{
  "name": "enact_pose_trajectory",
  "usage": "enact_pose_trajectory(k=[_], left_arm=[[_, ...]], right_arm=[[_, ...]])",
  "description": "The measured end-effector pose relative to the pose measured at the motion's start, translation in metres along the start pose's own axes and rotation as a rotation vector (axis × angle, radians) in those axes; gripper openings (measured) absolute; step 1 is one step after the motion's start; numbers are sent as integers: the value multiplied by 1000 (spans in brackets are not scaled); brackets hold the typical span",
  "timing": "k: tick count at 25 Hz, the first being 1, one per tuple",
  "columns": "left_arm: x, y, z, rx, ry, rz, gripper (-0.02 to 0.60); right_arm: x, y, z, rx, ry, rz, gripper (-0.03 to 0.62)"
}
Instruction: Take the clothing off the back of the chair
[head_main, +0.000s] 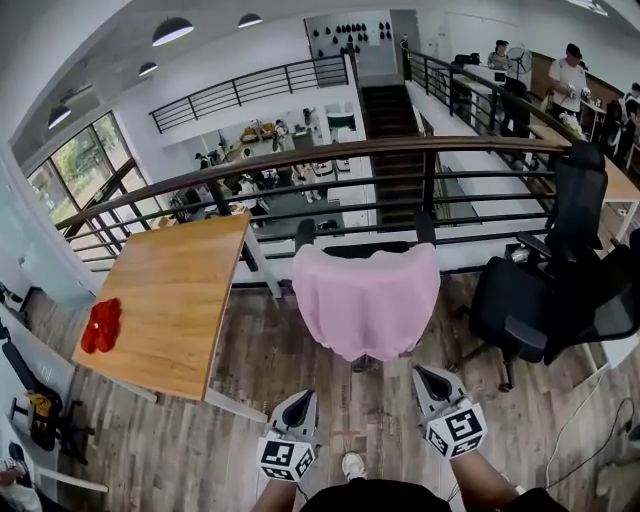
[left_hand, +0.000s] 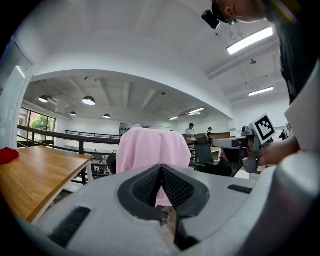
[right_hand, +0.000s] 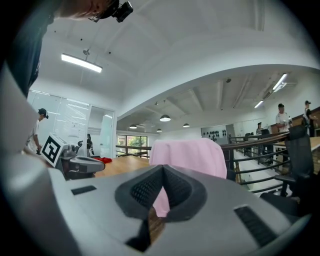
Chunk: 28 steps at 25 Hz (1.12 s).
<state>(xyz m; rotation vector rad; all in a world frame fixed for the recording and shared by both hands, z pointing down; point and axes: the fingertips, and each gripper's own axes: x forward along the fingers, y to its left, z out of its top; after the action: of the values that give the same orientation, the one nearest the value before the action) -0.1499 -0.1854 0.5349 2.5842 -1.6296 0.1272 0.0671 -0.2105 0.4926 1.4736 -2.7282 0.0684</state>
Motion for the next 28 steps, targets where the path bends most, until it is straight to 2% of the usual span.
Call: enact_pose_trajectory(k=[12, 18, 28], left_arm=[[49, 70, 12, -3, -7, -67, 17], [65, 92, 15, 6, -12, -111, 17], [101, 105, 14, -5, -34, -138, 17]], right_arm=[[71, -1, 12, -10, 0, -77, 5], [82, -6, 13, -9, -8, -142, 5], [77, -44, 11, -26, -1, -246, 5]])
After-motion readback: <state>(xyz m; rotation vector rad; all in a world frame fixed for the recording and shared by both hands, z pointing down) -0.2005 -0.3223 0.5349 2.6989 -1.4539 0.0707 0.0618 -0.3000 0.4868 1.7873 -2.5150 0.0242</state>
